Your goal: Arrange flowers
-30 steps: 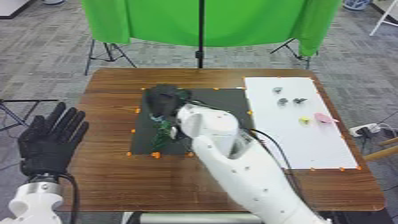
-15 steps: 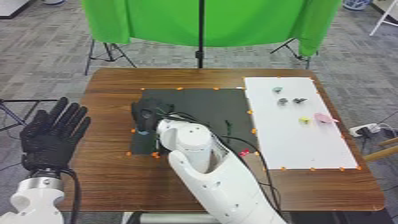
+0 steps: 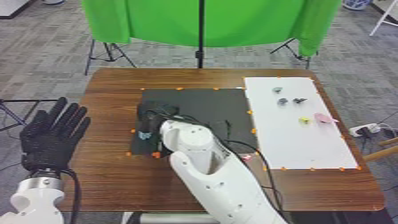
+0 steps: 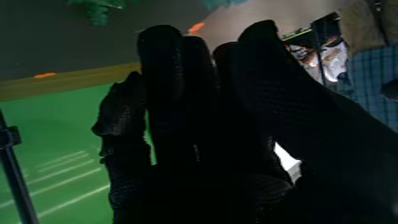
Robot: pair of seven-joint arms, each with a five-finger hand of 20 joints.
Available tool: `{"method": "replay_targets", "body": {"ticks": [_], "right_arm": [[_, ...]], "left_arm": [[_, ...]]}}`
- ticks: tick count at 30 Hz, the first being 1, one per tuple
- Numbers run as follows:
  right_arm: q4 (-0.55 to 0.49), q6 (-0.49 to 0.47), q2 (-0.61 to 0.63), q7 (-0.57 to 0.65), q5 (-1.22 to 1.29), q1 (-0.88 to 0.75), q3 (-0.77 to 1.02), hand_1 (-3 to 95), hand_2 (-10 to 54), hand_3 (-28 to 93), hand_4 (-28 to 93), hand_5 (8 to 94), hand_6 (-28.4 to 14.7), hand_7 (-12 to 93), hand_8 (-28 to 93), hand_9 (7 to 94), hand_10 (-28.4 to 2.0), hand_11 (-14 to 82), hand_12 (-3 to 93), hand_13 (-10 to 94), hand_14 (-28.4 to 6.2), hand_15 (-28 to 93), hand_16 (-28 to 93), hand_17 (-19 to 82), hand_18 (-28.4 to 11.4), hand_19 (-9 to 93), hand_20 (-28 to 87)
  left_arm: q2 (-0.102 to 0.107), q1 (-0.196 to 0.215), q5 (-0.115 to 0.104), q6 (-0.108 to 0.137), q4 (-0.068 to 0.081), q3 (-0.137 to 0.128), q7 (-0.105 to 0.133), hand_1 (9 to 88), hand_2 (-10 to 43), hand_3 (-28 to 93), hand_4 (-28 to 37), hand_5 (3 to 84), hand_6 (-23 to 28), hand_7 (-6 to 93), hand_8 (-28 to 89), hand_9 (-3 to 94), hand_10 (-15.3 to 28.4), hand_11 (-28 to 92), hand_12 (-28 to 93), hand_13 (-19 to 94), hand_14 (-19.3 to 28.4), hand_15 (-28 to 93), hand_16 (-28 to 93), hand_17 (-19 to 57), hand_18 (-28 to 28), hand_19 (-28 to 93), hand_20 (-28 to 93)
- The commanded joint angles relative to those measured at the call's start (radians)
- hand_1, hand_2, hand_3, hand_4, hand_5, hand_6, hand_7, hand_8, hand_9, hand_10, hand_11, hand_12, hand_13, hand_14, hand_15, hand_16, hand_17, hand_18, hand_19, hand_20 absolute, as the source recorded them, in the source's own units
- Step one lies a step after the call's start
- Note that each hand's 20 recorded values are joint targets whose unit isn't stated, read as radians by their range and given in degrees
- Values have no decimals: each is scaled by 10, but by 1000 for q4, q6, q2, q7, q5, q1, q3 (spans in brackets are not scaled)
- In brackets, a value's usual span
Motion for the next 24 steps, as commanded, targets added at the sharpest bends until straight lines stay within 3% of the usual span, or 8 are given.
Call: {"method": "replay_targets", "body": {"ticks": [1,4,5,8,10,14,19,24], "right_arm": [[-223,-61,129,120,188,-13,118,484,-95,828,-283,562,-34,131,-114,536,-166,112,159,518,-142,562,237,278,-228,833,452],[-315,-25,218,176,241,-42,239,473,-95,824,-283,545,-44,119,-110,516,-177,102,157,498,-152,550,212,273,-231,831,446],[-336,-20,247,197,258,-51,280,469,-95,824,-283,539,-48,113,-107,508,-182,98,156,488,-155,532,200,269,-231,826,441],[-386,-154,323,302,368,-58,402,459,-95,816,-283,516,-57,95,-98,479,-188,82,154,453,-165,449,169,243,-234,796,421],[-405,-141,386,301,350,-95,455,451,-95,810,-283,489,-64,80,-91,449,-192,69,151,411,-178,361,153,218,-237,763,399],[-404,-94,473,370,387,-178,551,445,-95,804,-283,475,-65,72,-87,430,-194,56,147,387,-182,296,161,197,-233,720,361],[-346,105,525,281,269,-324,642,436,-95,819,-283,475,-62,85,-88,428,-184,66,147,378,-174,269,171,181,-225,686,323],[-301,155,527,312,255,-356,676,453,-95,833,-283,493,-45,114,-100,451,-159,77,144,399,-157,256,182,187,-218,690,315]], "left_arm": [[-53,22,2,-19,5,-7,-18,271,92,804,-283,416,72,98,-89,379,136,164,101,317,124,182,-18,-46,126,294,125],[-63,18,8,-21,8,-16,-30,271,92,804,-283,417,73,99,-89,378,137,165,101,317,124,182,-17,-47,126,294,125],[-61,26,7,-22,4,-19,-19,271,92,803,-283,419,73,99,-89,379,136,165,101,317,124,182,-17,-47,126,295,125],[-61,47,5,-17,-3,-34,-12,270,92,804,-283,421,75,99,-89,380,136,165,101,318,125,183,-17,-46,126,294,124],[-67,52,0,-13,-4,-39,-6,270,91,803,-283,421,75,97,-89,379,136,166,101,318,125,183,-17,-46,126,293,124],[-66,48,1,-20,0,-37,-13,271,91,803,-283,418,75,97,-88,376,136,165,100,318,125,183,-17,-46,126,292,125],[-68,36,3,-12,3,-31,-12,271,91,802,-283,420,76,97,-88,373,136,164,100,316,125,183,-17,-46,126,293,125],[-71,43,2,-8,-1,-40,-7,271,91,802,-283,422,77,97,-88,371,136,163,102,315,124,181,-17,-46,126,294,125]]}}
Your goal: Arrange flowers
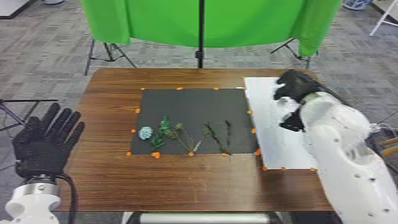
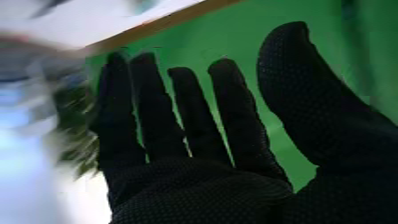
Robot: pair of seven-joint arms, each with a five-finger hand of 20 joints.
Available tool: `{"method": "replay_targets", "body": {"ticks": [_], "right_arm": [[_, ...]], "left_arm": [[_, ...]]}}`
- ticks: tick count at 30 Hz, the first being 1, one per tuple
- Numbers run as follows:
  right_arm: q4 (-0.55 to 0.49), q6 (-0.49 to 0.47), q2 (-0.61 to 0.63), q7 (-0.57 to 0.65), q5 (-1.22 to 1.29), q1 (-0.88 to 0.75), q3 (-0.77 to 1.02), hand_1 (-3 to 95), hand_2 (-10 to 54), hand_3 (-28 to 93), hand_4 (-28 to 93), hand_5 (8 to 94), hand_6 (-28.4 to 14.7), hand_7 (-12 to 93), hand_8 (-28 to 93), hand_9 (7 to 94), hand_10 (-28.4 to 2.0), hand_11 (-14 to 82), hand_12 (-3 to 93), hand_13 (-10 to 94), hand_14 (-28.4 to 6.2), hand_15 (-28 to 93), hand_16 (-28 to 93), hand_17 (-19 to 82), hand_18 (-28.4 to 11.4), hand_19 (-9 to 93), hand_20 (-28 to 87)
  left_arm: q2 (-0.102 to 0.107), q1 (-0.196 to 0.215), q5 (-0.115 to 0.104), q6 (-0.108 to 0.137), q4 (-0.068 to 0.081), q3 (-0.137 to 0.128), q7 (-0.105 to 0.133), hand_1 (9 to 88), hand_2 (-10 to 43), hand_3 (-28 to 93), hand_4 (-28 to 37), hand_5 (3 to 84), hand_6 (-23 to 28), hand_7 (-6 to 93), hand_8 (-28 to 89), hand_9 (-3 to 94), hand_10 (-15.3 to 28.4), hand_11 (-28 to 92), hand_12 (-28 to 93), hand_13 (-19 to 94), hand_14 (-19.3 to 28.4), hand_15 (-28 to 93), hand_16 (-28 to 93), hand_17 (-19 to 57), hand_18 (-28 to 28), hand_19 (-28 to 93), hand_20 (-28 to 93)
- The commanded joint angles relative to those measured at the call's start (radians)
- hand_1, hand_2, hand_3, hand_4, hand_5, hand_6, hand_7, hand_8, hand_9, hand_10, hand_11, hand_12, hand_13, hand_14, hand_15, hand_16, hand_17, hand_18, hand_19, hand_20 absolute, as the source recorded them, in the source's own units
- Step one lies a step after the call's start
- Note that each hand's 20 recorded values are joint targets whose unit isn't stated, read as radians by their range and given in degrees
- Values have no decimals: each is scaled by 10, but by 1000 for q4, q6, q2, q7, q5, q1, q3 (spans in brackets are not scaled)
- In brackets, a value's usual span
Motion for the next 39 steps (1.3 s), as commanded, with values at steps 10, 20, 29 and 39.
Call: {"method": "replay_targets", "body": {"ticks": [10,20,29,39], "right_arm": [[165,69,6,48,-99,-120,50,468,-95,826,-283,535,-28,138,-117,517,-135,98,143,471,-136,312,192,228,-218,765,357],[173,188,9,53,-107,-106,8,615,-95,680,-283,771,-4,317,8,832,-114,77,360,690,-77,334,407,299,-204,808,421],[-8,208,-40,-70,-33,19,-166,608,-95,708,-283,771,-14,328,25,839,-117,72,370,690,-79,343,413,303,-207,812,422],[367,114,-374,-254,-177,335,-469,606,-95,711,-283,771,-13,325,32,836,-119,71,371,683,-78,348,409,302,-208,814,422]], "left_arm": [[-18,1,6,8,5,2,-8,271,92,802,-283,426,78,97,-87,372,137,164,103,314,124,181,-16,-45,125,293,125],[-21,12,-1,4,0,4,-4,270,93,801,-283,427,78,97,-88,374,137,166,102,315,124,182,-16,-46,125,294,125],[-16,24,-4,-2,-3,-3,1,270,93,802,-283,428,78,97,-88,374,137,167,101,315,125,183,-16,-47,126,295,124],[1,-12,-20,3,6,35,6,270,93,801,-283,429,78,96,-87,375,137,166,101,315,124,183,-17,-46,125,294,124]]}}
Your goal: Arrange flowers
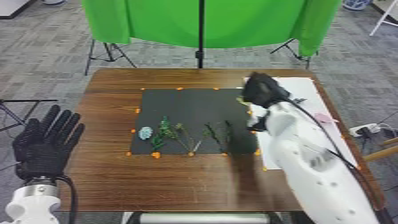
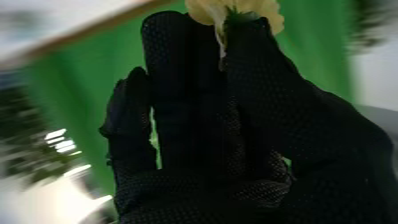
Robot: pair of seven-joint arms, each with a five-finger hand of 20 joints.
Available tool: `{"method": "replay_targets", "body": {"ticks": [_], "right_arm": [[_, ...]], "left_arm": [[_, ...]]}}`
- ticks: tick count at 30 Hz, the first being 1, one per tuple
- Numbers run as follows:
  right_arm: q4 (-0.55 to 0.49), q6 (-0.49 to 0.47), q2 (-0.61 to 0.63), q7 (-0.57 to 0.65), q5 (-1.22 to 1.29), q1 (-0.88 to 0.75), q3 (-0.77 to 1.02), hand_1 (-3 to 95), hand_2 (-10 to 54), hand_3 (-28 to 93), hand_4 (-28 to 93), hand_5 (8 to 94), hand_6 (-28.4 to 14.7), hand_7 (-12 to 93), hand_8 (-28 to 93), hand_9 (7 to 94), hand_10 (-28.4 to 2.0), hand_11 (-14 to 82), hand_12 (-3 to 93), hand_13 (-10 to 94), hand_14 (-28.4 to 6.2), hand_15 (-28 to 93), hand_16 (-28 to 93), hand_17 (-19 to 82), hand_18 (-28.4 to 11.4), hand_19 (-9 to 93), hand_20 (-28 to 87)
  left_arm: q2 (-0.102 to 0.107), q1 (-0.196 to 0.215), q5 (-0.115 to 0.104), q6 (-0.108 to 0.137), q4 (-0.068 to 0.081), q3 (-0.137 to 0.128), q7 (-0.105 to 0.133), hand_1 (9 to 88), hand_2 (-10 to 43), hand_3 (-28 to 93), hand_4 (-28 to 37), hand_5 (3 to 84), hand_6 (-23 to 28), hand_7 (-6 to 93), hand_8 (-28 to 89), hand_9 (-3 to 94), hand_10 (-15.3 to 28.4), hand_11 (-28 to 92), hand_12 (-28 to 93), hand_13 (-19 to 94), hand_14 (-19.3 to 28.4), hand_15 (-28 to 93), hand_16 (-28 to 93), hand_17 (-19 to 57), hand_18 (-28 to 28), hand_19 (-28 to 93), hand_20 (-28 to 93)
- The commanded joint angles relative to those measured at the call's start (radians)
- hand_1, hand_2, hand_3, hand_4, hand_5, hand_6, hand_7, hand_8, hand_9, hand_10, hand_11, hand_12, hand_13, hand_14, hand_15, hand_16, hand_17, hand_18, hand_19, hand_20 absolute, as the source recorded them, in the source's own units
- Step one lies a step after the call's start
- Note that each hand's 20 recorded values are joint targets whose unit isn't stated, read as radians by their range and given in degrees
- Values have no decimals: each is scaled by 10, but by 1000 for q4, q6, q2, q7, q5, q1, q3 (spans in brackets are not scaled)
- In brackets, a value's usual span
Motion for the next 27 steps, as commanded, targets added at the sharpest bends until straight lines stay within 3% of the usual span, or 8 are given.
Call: {"method": "replay_targets", "body": {"ticks": [1,4,11,17,18,19,25,27], "right_arm": [[327,-78,-333,-91,-159,259,-210,606,-95,711,-283,771,-13,326,32,836,-118,70,369,684,-77,347,407,302,-209,814,422],[417,-78,-386,-128,-239,271,-224,606,-95,710,-283,772,-14,326,29,834,-117,69,367,685,-78,347,406,303,-209,815,422],[549,-56,-482,-179,-408,259,-190,604,-95,706,-283,767,-11,330,25,828,-116,64,359,681,-77,339,403,302,-209,813,420],[553,-98,-484,-163,-452,235,-183,598,-95,710,-283,748,-6,320,2,806,-117,67,335,673,-75,330,403,299,-209,809,417],[549,-134,-487,-147,-448,230,-176,595,-95,712,-283,744,-7,307,-4,795,-118,75,321,670,-74,327,401,297,-210,808,415],[547,-147,-490,-132,-437,223,-172,593,-95,712,-283,732,-10,285,-9,775,-122,89,301,662,-76,323,397,292,-209,802,412],[531,-150,-498,-100,-378,212,-171,553,-95,738,-283,692,-13,206,-27,714,-131,164,206,642,-88,346,355,287,-210,799,405],[529,-133,-509,-89,-354,216,-172,517,-95,760,-283,675,-11,184,-103,702,-133,182,177,637,-96,372,322,287,-211,801,404]], "left_arm": [[15,-24,-32,-9,9,38,8,270,93,801,-283,429,78,96,-87,375,137,166,101,315,124,183,-17,-46,125,294,124],[27,-34,-18,-4,9,49,5,270,94,800,-283,429,78,96,-87,374,137,165,101,315,124,183,-17,-46,125,294,124],[43,-64,-25,2,23,58,-3,270,94,800,-283,430,79,95,-87,375,136,165,102,315,124,182,-17,-45,125,292,124],[45,-55,-33,-11,23,51,-6,270,94,801,-283,430,77,96,-87,376,137,165,102,316,123,181,-17,-45,125,293,125],[47,-54,-51,-25,28,52,-4,269,94,801,-283,430,78,96,-87,376,137,166,102,316,123,181,-17,-45,126,293,125],[45,-49,-67,-17,24,49,-6,269,94,803,-283,430,78,96,-87,377,137,166,102,316,124,181,-17,-46,126,293,125],[43,-44,-58,-18,24,43,-14,270,97,805,-283,431,78,97,-88,378,137,166,101,317,124,181,-17,-45,125,293,124],[43,-46,-60,-22,25,44,-15,270,97,805,-283,431,77,97,-87,378,137,166,102,317,124,182,-16,-44,125,292,124]]}}
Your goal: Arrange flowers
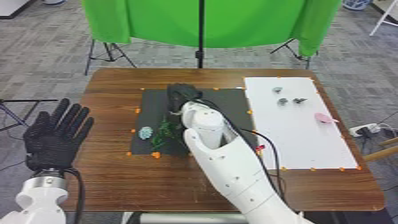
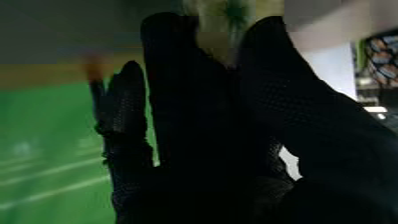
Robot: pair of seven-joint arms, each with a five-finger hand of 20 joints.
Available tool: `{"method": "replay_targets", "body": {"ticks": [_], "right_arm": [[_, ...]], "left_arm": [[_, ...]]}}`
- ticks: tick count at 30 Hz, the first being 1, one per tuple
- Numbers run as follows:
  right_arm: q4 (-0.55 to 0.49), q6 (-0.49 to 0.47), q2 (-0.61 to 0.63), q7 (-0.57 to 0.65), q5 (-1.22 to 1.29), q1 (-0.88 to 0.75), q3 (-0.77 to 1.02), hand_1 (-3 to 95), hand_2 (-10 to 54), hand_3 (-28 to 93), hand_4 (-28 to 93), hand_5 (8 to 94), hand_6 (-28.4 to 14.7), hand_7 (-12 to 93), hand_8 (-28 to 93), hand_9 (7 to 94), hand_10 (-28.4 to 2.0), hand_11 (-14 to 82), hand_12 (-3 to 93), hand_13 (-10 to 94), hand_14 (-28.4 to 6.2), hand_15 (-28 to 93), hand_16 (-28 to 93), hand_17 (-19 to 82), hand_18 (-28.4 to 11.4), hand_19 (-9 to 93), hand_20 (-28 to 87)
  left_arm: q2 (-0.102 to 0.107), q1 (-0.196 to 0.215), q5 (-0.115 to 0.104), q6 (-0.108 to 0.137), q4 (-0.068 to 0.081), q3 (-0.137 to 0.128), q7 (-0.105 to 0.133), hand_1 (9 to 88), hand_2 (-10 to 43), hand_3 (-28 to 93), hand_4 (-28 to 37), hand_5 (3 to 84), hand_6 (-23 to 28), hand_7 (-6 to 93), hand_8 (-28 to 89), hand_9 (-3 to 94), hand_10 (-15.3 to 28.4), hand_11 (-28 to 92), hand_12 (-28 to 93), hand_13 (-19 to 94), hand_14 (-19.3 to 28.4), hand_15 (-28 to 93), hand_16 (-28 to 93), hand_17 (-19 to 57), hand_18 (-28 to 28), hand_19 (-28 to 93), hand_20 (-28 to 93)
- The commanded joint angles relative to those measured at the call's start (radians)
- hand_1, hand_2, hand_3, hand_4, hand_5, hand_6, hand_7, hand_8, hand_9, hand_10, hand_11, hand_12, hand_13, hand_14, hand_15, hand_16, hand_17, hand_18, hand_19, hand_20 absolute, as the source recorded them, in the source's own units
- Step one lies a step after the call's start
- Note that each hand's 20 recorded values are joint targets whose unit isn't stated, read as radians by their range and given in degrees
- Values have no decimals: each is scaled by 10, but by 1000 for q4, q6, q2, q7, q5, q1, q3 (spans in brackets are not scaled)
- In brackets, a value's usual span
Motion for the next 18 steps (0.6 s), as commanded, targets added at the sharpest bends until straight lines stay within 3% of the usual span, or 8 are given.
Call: {"method": "replay_targets", "body": {"ticks": [1,13,18], "right_arm": [[-21,23,-23,33,65,-12,1,500,-95,773,-283,670,-12,182,-121,700,-134,184,174,636,-101,386,302,287,-212,802,403],[-35,43,-56,76,145,-9,-7,488,-95,769,-283,648,-21,162,-122,702,-137,187,171,639,-105,422,261,290,-212,812,405],[-85,30,-4,103,214,0,-27,466,-95,779,-283,631,-25,152,-117,687,-138,181,166,637,-109,438,228,292,-213,818,404]], "left_arm": [[-1,10,-8,-14,10,-2,-19,270,97,805,-283,431,77,97,-88,378,137,166,102,317,125,182,-16,-44,125,292,124],[5,-7,-11,-4,15,13,-24,271,97,805,-283,432,79,95,-87,378,137,165,102,318,124,183,-17,-46,126,294,125],[-13,13,-13,-12,11,2,-18,271,98,804,-283,432,78,96,-87,379,138,166,102,317,124,184,-17,-46,126,295,125]]}}
